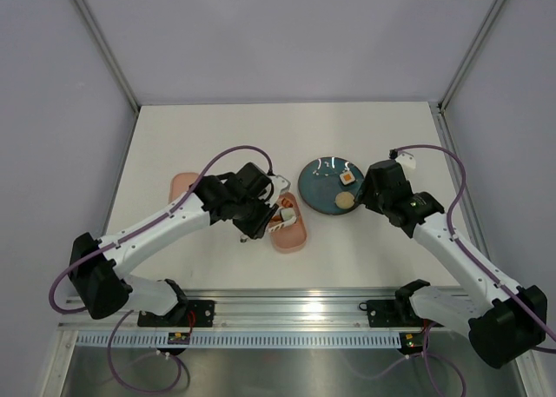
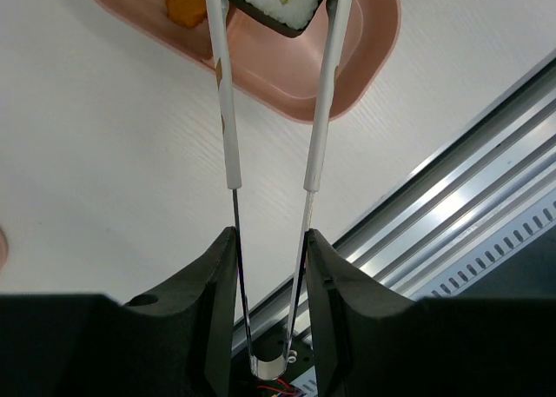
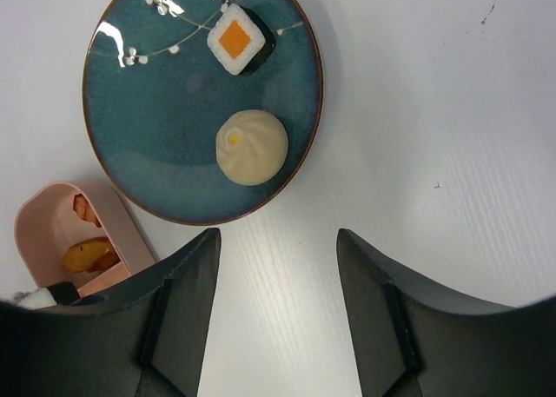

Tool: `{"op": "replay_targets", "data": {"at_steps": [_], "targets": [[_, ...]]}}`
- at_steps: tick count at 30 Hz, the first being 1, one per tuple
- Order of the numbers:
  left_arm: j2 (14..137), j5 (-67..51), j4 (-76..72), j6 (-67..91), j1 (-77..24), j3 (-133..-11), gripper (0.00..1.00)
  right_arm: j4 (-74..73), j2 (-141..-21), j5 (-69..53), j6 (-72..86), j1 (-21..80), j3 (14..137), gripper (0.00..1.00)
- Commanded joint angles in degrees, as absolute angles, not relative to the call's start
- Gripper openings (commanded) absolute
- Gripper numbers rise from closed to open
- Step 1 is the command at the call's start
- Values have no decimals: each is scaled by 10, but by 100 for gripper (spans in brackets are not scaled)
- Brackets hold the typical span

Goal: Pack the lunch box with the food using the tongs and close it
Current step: Place the fake food in the packing box.

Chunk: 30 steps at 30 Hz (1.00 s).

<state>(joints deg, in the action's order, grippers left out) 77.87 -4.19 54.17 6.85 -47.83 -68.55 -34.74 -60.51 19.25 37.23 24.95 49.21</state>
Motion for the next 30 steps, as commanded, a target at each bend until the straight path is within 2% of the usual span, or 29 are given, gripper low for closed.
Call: {"op": "replay_targets", "data": {"at_steps": [1, 16, 17, 18, 22, 30], "targets": [[751, -59, 509, 76, -489, -659, 0, -330, -607, 182, 378, 245, 515, 64], [780, -73, 483, 78, -509, -635, 0, -330, -605, 179, 383, 245, 504, 64], [780, -70, 483, 79, -509, -635, 5, -330, -606, 178, 383, 244, 504, 64], [781, -66, 483, 79, -511, -637, 22, -330, -606, 178, 384, 244, 504, 64], [784, -63, 486, 80, -512, -642, 38, -330, -607, 178, 383, 245, 505, 64], [787, -59, 493, 78, -515, -644, 44, -330, -606, 177, 384, 245, 504, 64]]}}
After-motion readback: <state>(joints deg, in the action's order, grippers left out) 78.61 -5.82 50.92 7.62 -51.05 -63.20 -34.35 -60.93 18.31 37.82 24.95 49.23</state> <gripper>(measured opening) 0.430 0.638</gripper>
